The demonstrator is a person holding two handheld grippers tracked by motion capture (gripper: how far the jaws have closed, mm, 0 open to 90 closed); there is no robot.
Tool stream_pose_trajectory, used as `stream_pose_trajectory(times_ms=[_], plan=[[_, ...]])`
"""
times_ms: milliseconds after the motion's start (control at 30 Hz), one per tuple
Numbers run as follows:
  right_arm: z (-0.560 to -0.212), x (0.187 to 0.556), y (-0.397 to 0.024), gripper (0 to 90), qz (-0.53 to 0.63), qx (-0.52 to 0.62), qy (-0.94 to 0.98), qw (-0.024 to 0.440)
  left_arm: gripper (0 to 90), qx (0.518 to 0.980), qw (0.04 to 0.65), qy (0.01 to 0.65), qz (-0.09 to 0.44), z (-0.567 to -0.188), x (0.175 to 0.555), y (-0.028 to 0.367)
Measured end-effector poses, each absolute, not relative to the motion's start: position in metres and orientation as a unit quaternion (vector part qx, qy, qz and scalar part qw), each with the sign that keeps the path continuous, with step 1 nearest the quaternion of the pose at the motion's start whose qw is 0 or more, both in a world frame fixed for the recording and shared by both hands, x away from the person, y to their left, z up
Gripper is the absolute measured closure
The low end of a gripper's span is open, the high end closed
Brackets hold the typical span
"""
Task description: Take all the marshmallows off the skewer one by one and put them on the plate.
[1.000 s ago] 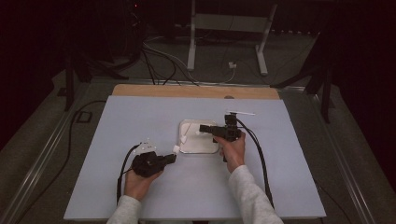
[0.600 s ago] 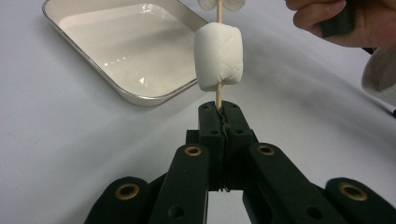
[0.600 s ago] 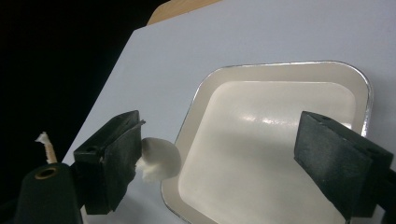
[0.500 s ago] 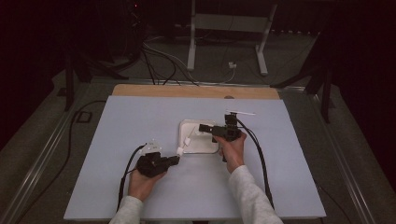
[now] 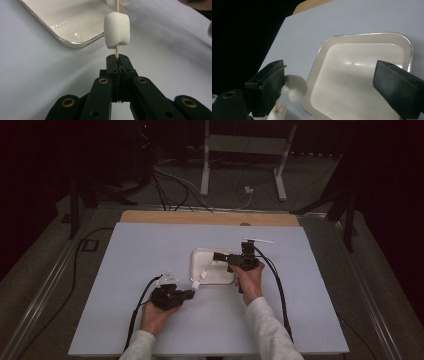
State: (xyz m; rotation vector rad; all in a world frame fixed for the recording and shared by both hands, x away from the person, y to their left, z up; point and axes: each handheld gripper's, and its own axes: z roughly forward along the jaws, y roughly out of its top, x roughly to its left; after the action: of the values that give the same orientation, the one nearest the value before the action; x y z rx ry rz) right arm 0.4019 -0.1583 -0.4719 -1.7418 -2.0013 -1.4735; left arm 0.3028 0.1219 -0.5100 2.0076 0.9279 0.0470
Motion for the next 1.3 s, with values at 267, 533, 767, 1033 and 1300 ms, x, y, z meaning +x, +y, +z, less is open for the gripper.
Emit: stream_pose_trajectory(times_ms=[267,533,767,1033,1300], plan=[[-0.472,0.401,-0.157,12.7,-0.491,-0.565,-0.660,0.070,90.0,0.817,0.434,0.379,0.017,-0.514,0.305,0.119],[-0.470,0.397,-0.156,13.0,-0.488,-0.558,-0.667,0.070,90.0,0.809,0.445,0.384,0.020,-0.512,0.305,0.121],[-0.466,0.388,-0.146,16.8,-0.499,-0.530,-0.679,0.096,90.0,0.799,0.461,0.386,0.023,-0.507,0.303,0.123],[-0.466,0.379,-0.133,18.2,-0.506,-0.500,-0.692,0.118,90.0,0.790,0.473,0.388,0.031,-0.502,0.301,0.126],[-0.468,0.373,-0.124,22.6,-0.506,-0.487,-0.701,0.128,90.0,0.787,0.479,0.388,0.036,-0.498,0.299,0.126]])
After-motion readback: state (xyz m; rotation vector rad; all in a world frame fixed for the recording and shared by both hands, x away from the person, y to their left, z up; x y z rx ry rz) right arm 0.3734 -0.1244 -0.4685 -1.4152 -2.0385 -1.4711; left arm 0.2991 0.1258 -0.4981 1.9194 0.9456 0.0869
